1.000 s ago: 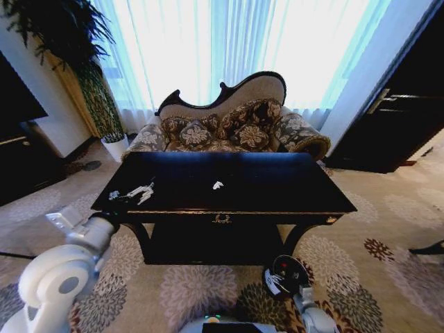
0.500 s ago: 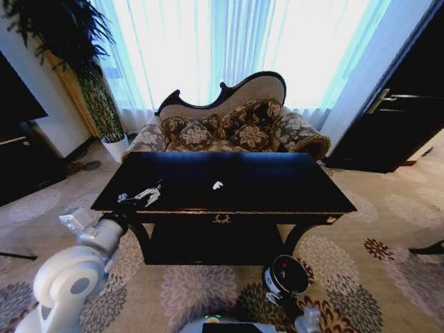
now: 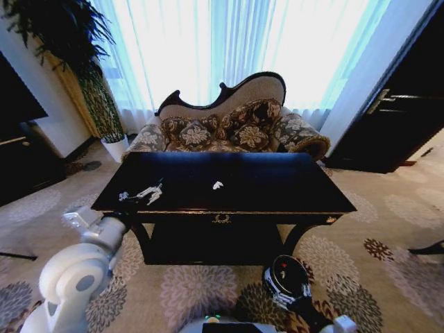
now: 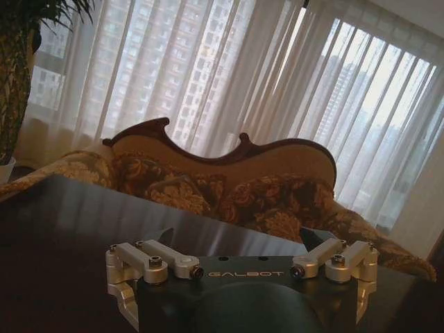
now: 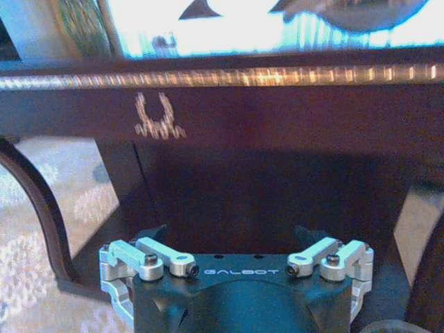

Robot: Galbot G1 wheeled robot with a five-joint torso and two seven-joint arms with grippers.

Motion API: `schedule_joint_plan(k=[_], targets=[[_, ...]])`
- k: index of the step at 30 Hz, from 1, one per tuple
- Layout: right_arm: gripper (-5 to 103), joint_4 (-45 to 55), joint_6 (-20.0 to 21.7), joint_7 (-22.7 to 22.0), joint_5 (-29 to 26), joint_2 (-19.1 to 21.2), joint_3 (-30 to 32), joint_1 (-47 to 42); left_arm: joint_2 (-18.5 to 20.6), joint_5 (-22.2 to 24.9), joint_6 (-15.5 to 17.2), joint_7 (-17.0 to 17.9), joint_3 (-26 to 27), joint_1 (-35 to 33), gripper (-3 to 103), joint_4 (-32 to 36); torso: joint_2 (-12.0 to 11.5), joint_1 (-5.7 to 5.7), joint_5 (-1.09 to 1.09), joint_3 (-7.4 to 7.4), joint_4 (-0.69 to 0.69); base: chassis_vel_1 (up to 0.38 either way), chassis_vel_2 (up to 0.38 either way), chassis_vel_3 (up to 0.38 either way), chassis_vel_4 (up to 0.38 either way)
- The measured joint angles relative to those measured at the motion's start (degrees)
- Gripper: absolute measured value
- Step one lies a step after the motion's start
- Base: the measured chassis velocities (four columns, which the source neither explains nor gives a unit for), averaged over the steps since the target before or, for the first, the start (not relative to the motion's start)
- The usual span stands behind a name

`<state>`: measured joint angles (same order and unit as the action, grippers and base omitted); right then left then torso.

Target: Move to the front of the table and place the trash on the table into the trash bin.

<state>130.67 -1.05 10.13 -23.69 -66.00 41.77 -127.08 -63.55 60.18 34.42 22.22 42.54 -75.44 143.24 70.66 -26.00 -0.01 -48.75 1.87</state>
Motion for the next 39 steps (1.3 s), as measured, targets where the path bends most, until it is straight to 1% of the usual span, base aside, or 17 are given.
schedule_joint_plan(k=[6,9,10,14,16,19,23,25,28,29,30,31,33,34,36,37,39], targets=[[100,6.3,-1.07,-1.26,-3.0,-0.88,1.06,2.6,0.15,1.02,-0.16,-0.08,1.08,0.11,100,0.0,0.0,0.0,0.0,0.0,-0.01,0.0,0.0,0.0,0.0],[100,10.65,-0.82,-4.15,-6.23,-0.82,2.61,6.49,0.68,3.25,-0.17,-0.01,2.52,-0.69,100,0.0,0.0,-0.01,0.0,-0.01,-0.01,0.0,0.0,0.0,0.0],[100,10.65,-0.82,-4.15,-6.23,-0.82,2.61,6.49,0.68,3.25,-0.17,-0.01,2.52,-0.69,100,0.0,0.0,-0.01,0.0,-0.01,-0.01,0.0,0.0,0.0,0.0],[100,13.16,-1.0,-6.79,-10.88,-0.05,5.28,11.35,1.45,5.56,-0.17,0.01,5.02,-1.44,100,0.0,0.0,-0.01,0.0,0.0,-0.01,0.0,0.0,0.0,0.0],[100,13.19,-0.94,-7.39,-12.09,-0.05,5.55,12.57,1.52,5.81,-0.17,0.01,5.46,-1.59,100,0.0,0.0,-0.01,0.0,-0.01,-0.01,0.0,0.0,0.0,0.0],[100,13.17,1.25,-9.38,-16.23,0.08,5.75,16.65,1.31,5.98,0.06,0.15,5.78,-1.86,100,0.0,0.0,-0.01,0.0,-0.01,0.0,0.0,0.0,0.0,0.0],[100,13.1,2.89,-10.35,-17.48,1.05,5.43,19.25,1.28,5.69,0.39,0.25,5.69,-2.92,100,0.0,0.0,-0.01,0.01,-0.01,0.0,0.0,0.0,0.0,0.0],[100,12.98,4.39,-11.68,-17.27,2.88,4.75,21.93,1.98,5.2,0.49,0.28,5.58,-3.82,100,0.0,0.0,-0.01,0.0,0.0,-0.02,0.0,0.0,0.0,0.0],[100,12.9,5.33,-12.64,-17.04,4.07,4.65,23.15,2.61,5.1,0.49,0.29,5.37,-3.89,100,0.0,0.0,-0.01,0.01,-0.01,0.0,0.0,0.0,0.0,0.0],[100,12.62,5.9,-13.04,-17.02,5.49,4.53,24.44,2.95,4.98,0.49,0.31,5.33,-4.2,100,0.0,0.0,-0.01,0.0,0.0,0.04,0.0,0.0,0.0,0.0],[100,11.24,6.59,-13.27,-16.94,7.7,4.27,26.65,3.19,4.91,0.49,0.42,5.54,-4.75,100,0.0,0.0,-0.01,-0.01,0.0,0.01,0.0,0.0,0.0,0.0],[100,11.24,6.59,-13.27,-16.94,7.7,4.27,26.65,3.19,4.91,0.49,0.42,5.54,-4.75,100,0.0,0.0,-0.01,-0.01,0.0,0.01,0.0,0.0,0.0,0.0],[100,8.11,7.32,-13.45,-17.4,11.55,4.12,29.82,3.63,4.87,0.55,0.6,6.02,-5.1,100,0.0,0.0,-0.01,0.02,-0.01,-0.05,0.0,0.0,0.0,0.0],[100,7.19,7.46,-13.59,-18.12,12.77,4.23,30.49,3.87,4.86,0.59,0.62,6.04,-5.03,100,0.0,0.0,-0.01,0.02,-0.01,-0.05,0.0,0.0,0.0,0.0],[100,4.89,7.94,-14.39,-20.55,15.99,4.18,32.77,4.3,4.8,0.77,0.62,6.38,-5.54,100,0.0,0.0,-0.02,0.02,-0.01,0.02,0.0,0.0,0.0,0.0],[100,4.89,7.94,-14.39,-20.55,15.99,4.18,32.77,4.3,4.8,0.77,0.62,6.38,-5.54,100,0.0,0.0,-0.02,0.02,-0.01,0.02,0.0,0.0,0.0,0.0],[100,2.77,8.65,-15.02,-22.88,19.1,3.26,35.56,4.4,4.73,1.03,0.68,7.01,-6.43,100,0.0,-0.01,-0.01,0.01,-0.01,0.03,0.0,0.0,0.0,0.0]])
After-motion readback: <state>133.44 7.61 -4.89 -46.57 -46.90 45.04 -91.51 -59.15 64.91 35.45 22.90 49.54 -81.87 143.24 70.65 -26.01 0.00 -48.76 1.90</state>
